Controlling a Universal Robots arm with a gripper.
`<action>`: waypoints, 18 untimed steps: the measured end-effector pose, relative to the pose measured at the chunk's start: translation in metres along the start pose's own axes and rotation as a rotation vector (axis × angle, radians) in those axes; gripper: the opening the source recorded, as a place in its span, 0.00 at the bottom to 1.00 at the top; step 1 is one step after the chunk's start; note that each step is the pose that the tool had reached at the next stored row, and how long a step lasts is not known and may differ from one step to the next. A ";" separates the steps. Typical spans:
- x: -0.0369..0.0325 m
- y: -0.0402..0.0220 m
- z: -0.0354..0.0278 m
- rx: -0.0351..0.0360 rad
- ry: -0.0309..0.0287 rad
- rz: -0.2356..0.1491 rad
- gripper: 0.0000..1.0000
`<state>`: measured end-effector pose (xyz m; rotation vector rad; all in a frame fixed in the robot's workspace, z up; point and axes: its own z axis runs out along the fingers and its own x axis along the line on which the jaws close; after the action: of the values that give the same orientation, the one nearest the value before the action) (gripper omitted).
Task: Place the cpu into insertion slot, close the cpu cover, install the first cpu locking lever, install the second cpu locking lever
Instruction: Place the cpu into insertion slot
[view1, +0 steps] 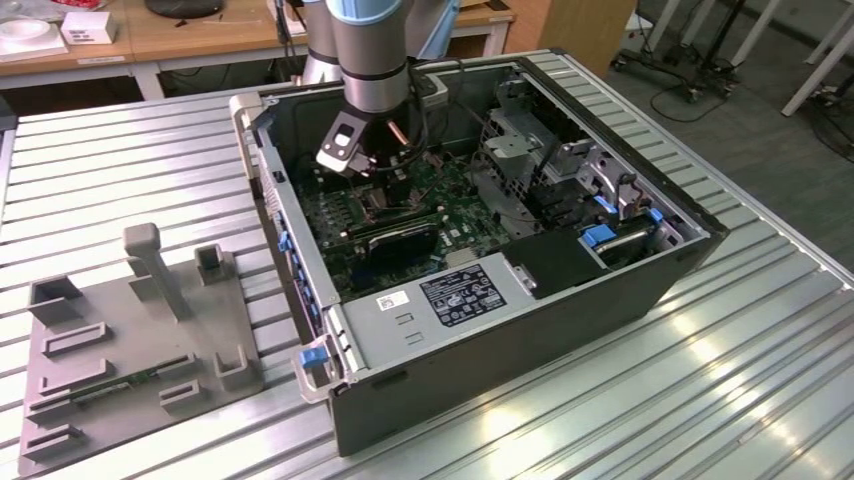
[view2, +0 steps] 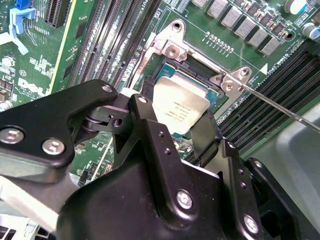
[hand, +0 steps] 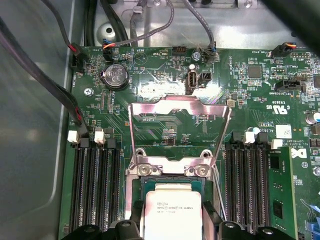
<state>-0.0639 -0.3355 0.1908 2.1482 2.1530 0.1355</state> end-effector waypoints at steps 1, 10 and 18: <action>0.0000 -0.0001 0.0002 0.0000 -0.0001 0.000 0.54; 0.0001 -0.0001 0.0009 -0.0004 0.0004 0.000 0.54; 0.0000 -0.0002 0.0015 -0.0002 0.0002 0.000 0.54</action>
<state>-0.0639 -0.3355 0.1893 2.1482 2.1529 0.1359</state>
